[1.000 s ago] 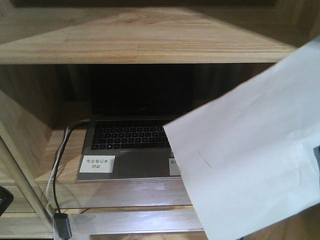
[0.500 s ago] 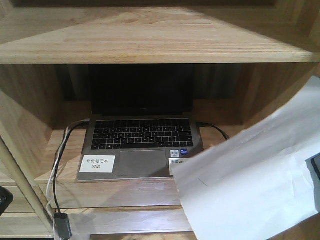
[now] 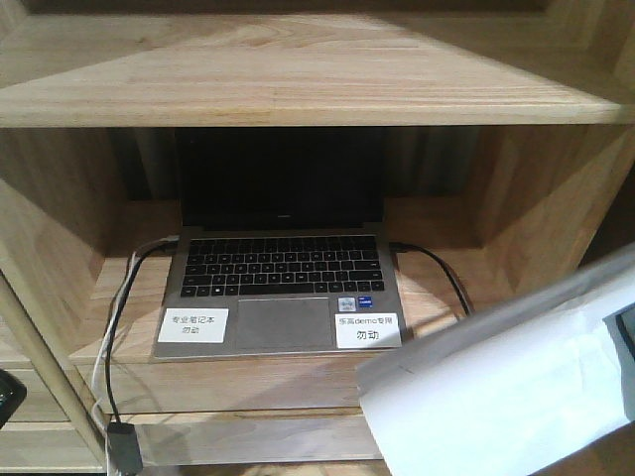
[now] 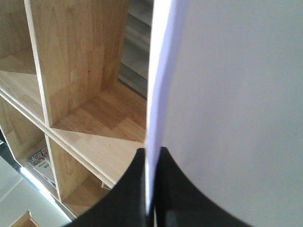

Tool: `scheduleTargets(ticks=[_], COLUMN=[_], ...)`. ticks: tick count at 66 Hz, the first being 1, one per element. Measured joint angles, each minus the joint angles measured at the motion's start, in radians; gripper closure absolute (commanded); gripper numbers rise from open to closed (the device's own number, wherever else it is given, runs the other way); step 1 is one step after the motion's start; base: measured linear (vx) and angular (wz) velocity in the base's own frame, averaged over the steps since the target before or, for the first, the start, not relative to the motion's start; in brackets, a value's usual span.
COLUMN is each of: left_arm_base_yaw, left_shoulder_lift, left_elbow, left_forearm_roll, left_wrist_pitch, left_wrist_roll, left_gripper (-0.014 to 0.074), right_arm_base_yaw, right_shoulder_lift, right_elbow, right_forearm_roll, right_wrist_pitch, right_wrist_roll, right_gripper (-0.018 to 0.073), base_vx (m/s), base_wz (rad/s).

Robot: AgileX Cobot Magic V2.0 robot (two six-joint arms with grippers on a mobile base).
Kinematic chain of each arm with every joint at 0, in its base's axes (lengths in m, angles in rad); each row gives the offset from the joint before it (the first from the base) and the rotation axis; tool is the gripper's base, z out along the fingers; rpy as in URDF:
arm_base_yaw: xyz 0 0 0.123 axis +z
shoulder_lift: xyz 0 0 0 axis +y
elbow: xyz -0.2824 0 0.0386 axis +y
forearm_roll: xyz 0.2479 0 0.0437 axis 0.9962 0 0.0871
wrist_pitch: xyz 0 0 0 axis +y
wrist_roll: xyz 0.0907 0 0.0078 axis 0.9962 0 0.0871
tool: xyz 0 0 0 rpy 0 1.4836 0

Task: Grab stapler and paper to desk for stapling
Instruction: 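Pinch the paper edge with the right gripper and pull it off the shelf, then drive the base away from the shelf toward the desk, holding both items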

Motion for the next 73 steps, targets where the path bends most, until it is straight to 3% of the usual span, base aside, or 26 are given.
scheduleTargets(ticks=[73], left_arm_base_yaw=[0.000], left_shoulder_lift=[0.000], left_elbow=[0.000], left_forearm_roll=[0.000], left_wrist_pitch=[0.000], left_wrist_roll=[0.000], left_gripper=[0.0603], right_arm_base_yaw=[0.000], right_shoulder_lift=[0.000], right_elbow=[0.000], right_forearm_roll=[0.000], right_wrist_pitch=[0.000], right_wrist_roll=[0.000], right_gripper=[0.0561], base_vx=[-0.04], base_wz=[0.02])
